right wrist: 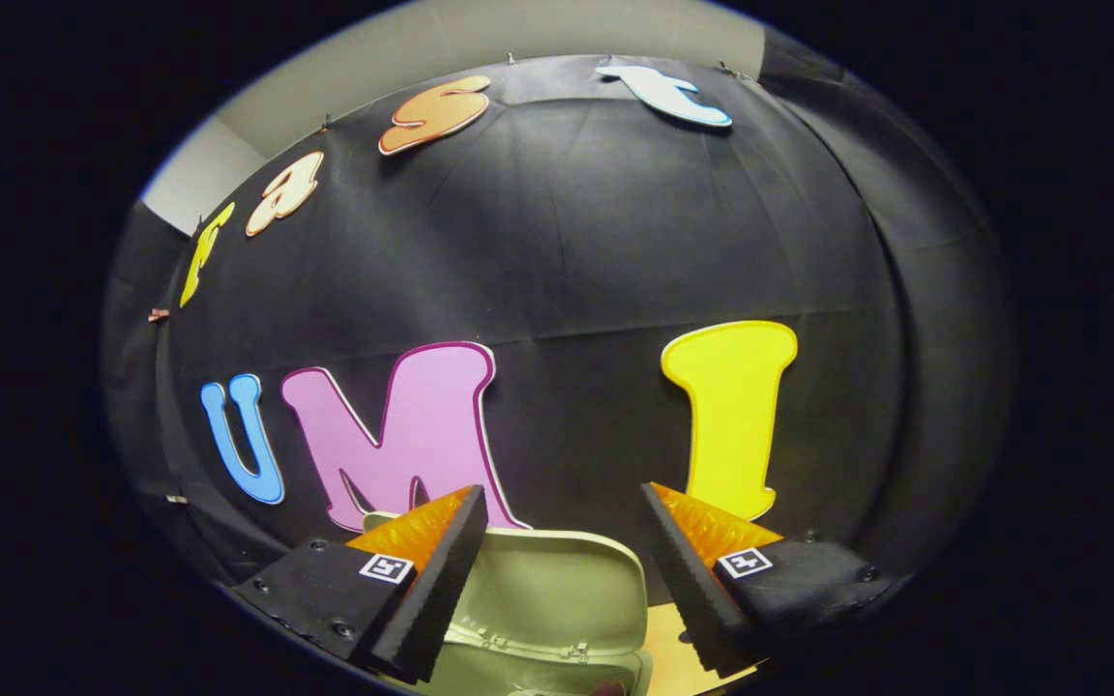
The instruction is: Press the lid of the desktop garbage bin to open it, pick up the crumpled paper on the desktop and throw it into the bin, then pick up the pop can on the desktop and drop it into the bin, and finally close the garbage bin lid.
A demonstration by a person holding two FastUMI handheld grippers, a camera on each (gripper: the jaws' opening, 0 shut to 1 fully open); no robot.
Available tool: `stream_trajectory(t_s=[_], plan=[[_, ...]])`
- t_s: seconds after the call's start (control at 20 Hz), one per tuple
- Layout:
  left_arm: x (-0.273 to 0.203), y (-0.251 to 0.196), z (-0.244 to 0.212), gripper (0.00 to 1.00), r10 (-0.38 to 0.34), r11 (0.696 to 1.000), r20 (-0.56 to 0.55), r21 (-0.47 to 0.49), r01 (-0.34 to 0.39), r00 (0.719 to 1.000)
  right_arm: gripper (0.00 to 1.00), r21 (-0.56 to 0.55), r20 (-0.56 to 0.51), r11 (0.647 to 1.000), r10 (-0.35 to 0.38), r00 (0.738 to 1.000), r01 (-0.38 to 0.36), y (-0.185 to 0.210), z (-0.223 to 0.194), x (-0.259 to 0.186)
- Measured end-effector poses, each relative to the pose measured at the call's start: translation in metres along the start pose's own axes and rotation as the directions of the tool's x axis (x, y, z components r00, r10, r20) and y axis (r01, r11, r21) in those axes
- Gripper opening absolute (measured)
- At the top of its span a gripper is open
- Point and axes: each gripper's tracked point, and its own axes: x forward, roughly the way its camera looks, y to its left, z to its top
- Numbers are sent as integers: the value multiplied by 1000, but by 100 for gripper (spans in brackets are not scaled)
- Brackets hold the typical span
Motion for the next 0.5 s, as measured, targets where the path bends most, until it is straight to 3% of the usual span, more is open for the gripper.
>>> stream_trajectory(t_s=[0.25,0.5], plan=[[-6,0,-1,99,-10,1000,5,1,10,1000,98,-1,-37,999,33,999,-33,6,-6,-25],[-14,-1,-2,99,-28,1000,12,4,28,1000,100,75,-104,995,74,992,-66,16,-18,-58]])
